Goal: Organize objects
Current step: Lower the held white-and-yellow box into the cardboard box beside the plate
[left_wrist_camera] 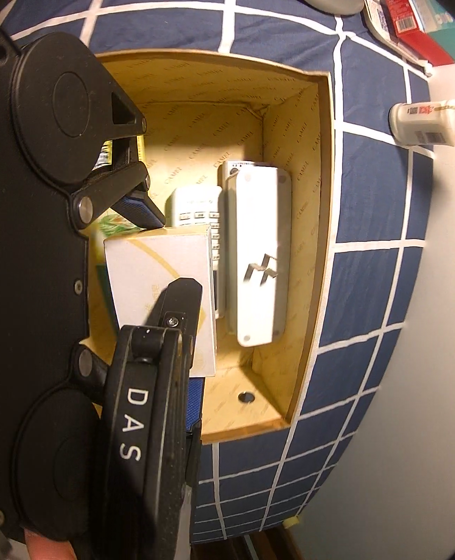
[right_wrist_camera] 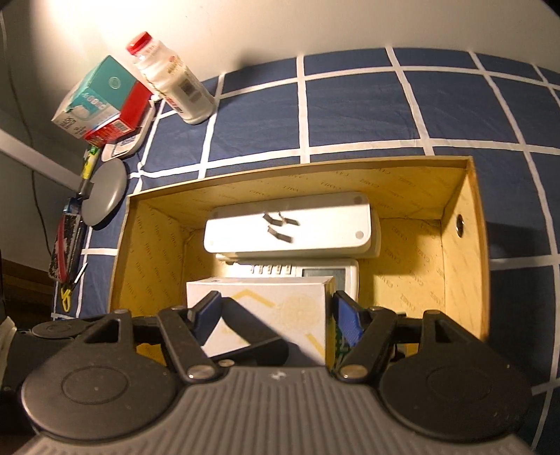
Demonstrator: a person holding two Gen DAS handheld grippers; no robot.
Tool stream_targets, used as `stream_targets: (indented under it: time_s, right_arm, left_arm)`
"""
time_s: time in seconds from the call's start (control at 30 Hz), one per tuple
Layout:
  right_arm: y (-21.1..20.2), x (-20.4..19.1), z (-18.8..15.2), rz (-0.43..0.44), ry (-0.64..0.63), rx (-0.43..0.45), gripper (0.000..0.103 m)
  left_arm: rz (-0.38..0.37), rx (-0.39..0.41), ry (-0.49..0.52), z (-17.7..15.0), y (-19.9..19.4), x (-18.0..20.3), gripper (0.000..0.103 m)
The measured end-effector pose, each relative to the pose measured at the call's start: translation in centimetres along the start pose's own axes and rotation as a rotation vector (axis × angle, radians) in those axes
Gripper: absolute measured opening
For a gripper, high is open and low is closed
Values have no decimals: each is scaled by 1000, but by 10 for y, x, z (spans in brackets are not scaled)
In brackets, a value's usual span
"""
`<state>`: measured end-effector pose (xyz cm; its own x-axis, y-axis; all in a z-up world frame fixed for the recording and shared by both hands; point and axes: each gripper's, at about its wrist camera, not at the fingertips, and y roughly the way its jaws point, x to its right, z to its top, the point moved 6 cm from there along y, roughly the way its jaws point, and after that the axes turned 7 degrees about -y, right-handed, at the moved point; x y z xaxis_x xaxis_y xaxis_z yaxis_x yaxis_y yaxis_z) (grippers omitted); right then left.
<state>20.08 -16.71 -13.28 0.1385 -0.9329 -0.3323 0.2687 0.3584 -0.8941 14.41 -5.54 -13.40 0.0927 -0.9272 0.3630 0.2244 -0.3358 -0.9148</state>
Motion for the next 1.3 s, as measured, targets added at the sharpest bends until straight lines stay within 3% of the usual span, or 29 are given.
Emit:
stream_targets:
  time_s: [0.43,1.3]
  right_arm:
    - [38,18,15,3,37,-51,69]
    - [51,28,18,14,55,-80,69]
  left_arm:
    - [3,-53,-11,24,33,-12,72]
    - [18,-81,-19,27,46,-13,72]
